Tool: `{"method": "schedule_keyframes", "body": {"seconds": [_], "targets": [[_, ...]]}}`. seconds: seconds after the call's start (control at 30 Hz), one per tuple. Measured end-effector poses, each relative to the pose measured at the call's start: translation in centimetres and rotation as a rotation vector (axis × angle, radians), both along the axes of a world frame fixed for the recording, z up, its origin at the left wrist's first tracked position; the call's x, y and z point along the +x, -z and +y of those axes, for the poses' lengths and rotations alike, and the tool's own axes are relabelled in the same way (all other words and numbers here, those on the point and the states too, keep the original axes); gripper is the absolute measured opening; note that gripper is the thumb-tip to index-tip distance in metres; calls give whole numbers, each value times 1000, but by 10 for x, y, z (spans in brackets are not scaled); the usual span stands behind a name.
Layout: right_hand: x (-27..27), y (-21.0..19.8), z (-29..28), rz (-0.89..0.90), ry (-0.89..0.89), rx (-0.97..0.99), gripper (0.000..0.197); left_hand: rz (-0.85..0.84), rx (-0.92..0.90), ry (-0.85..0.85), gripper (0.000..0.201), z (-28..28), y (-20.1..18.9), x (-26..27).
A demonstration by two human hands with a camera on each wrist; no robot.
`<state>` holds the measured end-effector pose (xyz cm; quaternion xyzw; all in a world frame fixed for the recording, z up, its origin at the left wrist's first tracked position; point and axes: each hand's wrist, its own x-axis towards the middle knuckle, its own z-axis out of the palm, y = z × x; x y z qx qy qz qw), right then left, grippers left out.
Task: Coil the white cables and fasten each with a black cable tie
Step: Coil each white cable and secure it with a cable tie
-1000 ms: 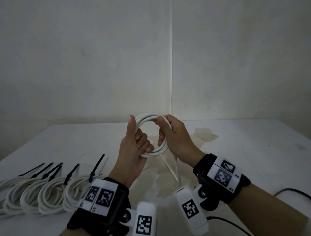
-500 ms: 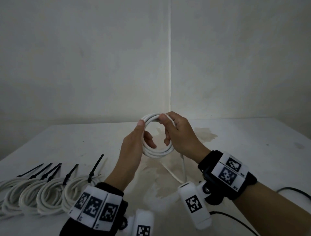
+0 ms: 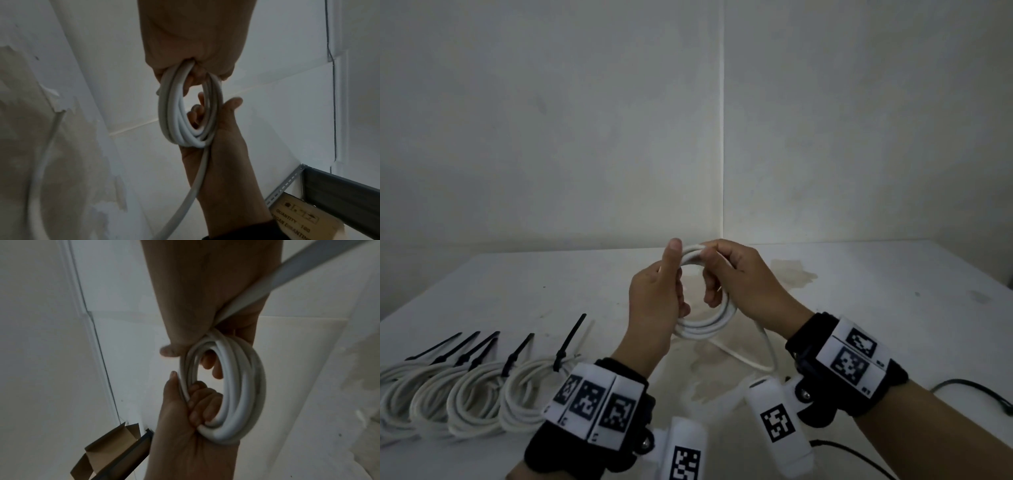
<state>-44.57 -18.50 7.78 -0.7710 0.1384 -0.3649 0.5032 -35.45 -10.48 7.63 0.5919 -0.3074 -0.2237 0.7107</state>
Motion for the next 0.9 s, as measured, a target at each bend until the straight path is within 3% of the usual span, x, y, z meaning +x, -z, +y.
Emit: {"method": "schedule_keyframes", "body": {"seconds": [0.1,0.23,0.33,0.5,0.7,0.9], "targets": [[1,4,6,-35,61,30,30,116,-97,-6,48,-1,1,-3],[4,3,5,-59,186,-87,28,203,-155,78,45,1,7,-7],[3,-1,1,-24,190,-118,28,222,-130,245,45,6,8,0],[4,-3,-1,-77,176,-31,34,432,-202,488,41,16,3,3],[8,0,-2,-79,111,120,33,391,-162,319,41,8,-3,-7],[6,-2,-4,-41,57,85,37,385,-169,213,42,3,-5,-8]]}}
